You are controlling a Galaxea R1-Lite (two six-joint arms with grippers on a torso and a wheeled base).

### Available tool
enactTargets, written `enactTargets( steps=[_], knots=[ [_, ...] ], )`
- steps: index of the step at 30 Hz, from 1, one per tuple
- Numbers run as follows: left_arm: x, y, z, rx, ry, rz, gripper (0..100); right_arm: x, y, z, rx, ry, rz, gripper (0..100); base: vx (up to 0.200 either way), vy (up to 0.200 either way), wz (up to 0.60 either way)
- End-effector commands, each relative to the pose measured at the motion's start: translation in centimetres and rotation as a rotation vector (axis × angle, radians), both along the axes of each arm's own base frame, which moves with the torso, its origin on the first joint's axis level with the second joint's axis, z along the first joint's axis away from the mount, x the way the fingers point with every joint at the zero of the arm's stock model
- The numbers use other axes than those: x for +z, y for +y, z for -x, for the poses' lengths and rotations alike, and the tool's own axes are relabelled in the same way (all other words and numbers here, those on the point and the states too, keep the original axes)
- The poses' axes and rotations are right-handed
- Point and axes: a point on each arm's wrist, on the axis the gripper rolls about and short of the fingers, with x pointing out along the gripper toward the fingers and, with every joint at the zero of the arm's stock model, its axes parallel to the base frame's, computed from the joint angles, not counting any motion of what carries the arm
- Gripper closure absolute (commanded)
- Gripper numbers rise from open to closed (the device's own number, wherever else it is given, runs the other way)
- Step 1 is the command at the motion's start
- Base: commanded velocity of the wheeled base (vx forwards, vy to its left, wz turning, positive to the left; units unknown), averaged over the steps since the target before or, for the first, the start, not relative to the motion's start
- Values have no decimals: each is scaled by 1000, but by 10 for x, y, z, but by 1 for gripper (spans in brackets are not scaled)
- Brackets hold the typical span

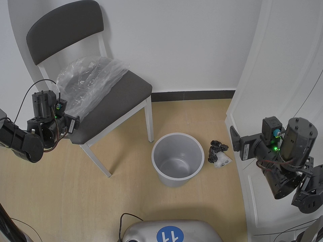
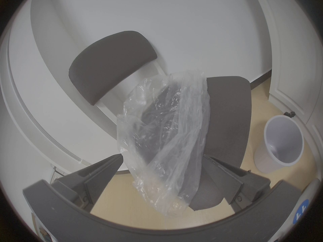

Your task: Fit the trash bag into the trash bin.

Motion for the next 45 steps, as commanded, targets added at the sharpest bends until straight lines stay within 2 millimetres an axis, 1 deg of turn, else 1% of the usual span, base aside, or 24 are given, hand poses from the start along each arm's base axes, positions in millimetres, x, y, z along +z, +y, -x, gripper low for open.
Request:
enactTargets(
  steps=[1, 3, 6, 8, 11, 13, 14, 15, 17, 20, 23, 25, 26, 31, 32, 33, 34, 35, 37, 38, 40, 41, 45],
  knots=[
    [4, -2, -3, -3, -18, 0, 0, -19, 4, -2, 4, 46, 26, 0, 0, 0, 0],
    [6, -2, -9, -4, -28, 1, 0, -28, 7, -5, 3, 55, 20, 0, 0, 0, 0],
    [8, -6, -19, -12, -44, 3, 0, -35, 11, -10, 2, 49, 9, 0, 0, 0, 0],
    [9, -11, -24, -24, -52, 6, 0, -38, 14, -12, 1, 46, 5, 0, 0, 0, 0],
    [12, -23, -36, -51, -69, 10, 0, -46, 19, -17, 2, 42, 1, 0, 0, 0, 0],
    [9, -27, -45, -59, -71, 10, 0, -49, 20, -19, 4, 41, -2, 0, 0, 0, 0],
    [7, -27, -46, -59, -68, 10, 0, -50, 21, -19, 4, 41, -3, 0, 0, 0, 0],
    [1, -29, -52, -58, -59, 10, 0, -51, 21, -20, 4, 37, -14, 0, 0, 0, 0],
    [-6, -29, -59, -55, -45, 8, 0, -51, 22, -20, 11, 34, -30, 0, 0, 0, 0],
    [-14, -29, -65, -52, -32, 9, 0, -48, 21, -21, 11, 26, -38, 0, 0, 0, 0],
    [-17, -28, -69, -46, -32, 8, 0, -47, 20, -21, 8, 23, -41, 0, 0, 0, 0],
    [-18, -25, -72, -36, -36, 10, 0, -47, 20, -22, 6, 23, -41, 0, 0, 0, 0],
    [-17, -18, -74, -18, -39, 10, 0, -49, 20, -23, 12, 27, -39, 0, 0, 0, 0],
    [-19, -5, -76, 13, -33, 10, 0, -48, 19, -24, 13, 24, -42, 0, 0, 0, 0],
    [-18, 2, -77, 31, -39, 13, 0, -46, 19, -24, 14, 18, -47, 0, 0, 0, 0],
    [-17, 4, -77, 37, -41, 14, 0, -45, 19, -24, 14, 16, -49, 0, 0, 0, 0],
    [-14, 10, -77, 54, -52, 22, 0, -45, 18, -24, 13, 15, -50, 0, 0, 0, 0],
    [-13, 11, -77, 56, -56, 24, 0, -45, 18, -24, 13, 15, -50, 0, 0, 0, 0],
    [-3, 17, -75, 75, -86, 45, 0, -45, 16, -26, 5, 16, -50, 0, 0, 0, 0],
    [6, 22, -70, 86, -108, 57, 0, -45, 15, -27, 2, 15, -51, 0, 0, 0, 0],
    [10, 25, -67, 93, -114, 58, 0, -45, 15, -27, 5, 16, -50, 0, 0, 0, 0],
    [16, 29, -62, 105, -126, 61, 0, -45, 16, -27, 19, 17, -50, 0, 0, 0, 0],
    [28, 37, -50, 118, -137, 65, 0, -46, 16, -27, 23, 19, -50, 0, 0, 0, 0]
  ],
)
